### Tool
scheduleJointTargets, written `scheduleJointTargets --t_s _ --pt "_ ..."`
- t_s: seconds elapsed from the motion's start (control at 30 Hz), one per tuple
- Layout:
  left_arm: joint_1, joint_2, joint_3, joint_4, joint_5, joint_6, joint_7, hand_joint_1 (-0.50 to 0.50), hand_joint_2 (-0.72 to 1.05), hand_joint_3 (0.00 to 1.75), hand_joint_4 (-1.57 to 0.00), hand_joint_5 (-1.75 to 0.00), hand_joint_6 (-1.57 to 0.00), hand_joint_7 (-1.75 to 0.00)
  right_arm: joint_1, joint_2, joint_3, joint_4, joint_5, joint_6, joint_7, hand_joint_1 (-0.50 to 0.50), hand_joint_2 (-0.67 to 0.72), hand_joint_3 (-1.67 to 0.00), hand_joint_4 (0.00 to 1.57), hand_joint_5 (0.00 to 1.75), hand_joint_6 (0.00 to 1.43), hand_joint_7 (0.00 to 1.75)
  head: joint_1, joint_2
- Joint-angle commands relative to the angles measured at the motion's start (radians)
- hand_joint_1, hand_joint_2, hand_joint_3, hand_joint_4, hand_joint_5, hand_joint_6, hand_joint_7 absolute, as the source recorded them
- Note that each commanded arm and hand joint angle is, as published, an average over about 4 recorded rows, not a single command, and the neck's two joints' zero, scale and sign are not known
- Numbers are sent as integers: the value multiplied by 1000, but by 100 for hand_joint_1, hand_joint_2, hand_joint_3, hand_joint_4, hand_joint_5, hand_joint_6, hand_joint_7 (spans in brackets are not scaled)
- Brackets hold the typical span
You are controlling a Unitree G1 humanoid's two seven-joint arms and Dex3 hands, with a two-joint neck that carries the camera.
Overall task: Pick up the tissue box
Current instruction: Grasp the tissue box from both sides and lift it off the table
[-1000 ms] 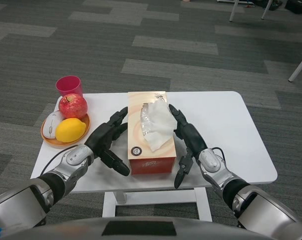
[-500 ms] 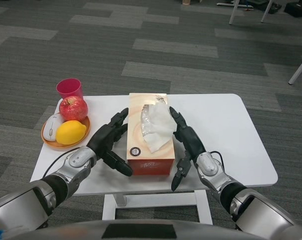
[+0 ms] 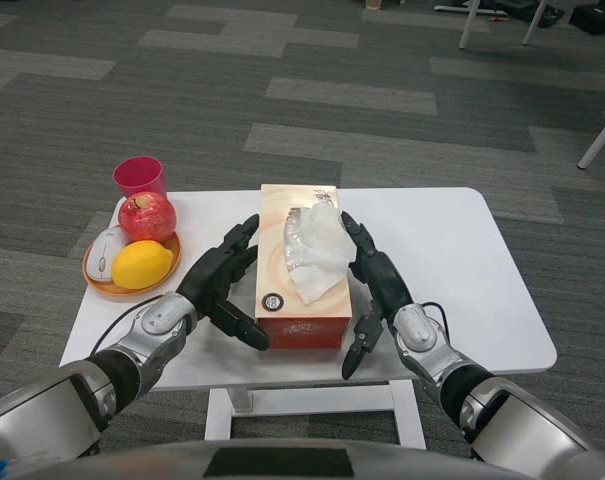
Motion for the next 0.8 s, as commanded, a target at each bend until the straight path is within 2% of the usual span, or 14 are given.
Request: scheduleJointTargets --t_s 0.03,0.13,0.27,0.37,0.47,0.6,0.8 --pt "-25 -10 -7 -14 6 -21 -5 50 -10 0 0 -31 0 -7 -9 11 -1 -7 0 -18 5 -5 71 0 90 10 0 7 0 -1" --pt "-25 -9 -7 -14 6 -21 -5 50 -10 0 0 -36 0 -7 -9 10 -2 -10 0 -19 5 -4 66 0 107 17 0 7 0 -2" --pt "-25 -8 -8 -16 5 -21 -5 50 -10 0 0 -31 0 -5 -9 8 1 -14 0 -19 5 -4 60 0 141 48 0 7 0 -2" --pt "-25 -8 -12 -16 2 -21 -5 50 -8 0 0 -31 0 -5 -9 6 4 -17 0 -19 5 -4 58 0 152 65 0 7 0 -2" --pt "-25 -7 -14 -16 1 -21 -5 50 -2 0 0 -31 0 0 -9 6 4 -18 0 -19 5 -4 49 0 156 70 0 7 0 -3" --pt "-25 -7 -15 -16 1 -21 -4 50 -2 0 0 -31 0 -3 -9 5 3 -18 0 -19 5 -6 47 0 157 78 0 10 0 -4" --pt "-25 -7 -18 -16 0 -21 0 50 -2 0 0 -31 0 -5 -9 3 5 -18 0 -19 5 -20 42 0 157 87 0 14 0 -8"
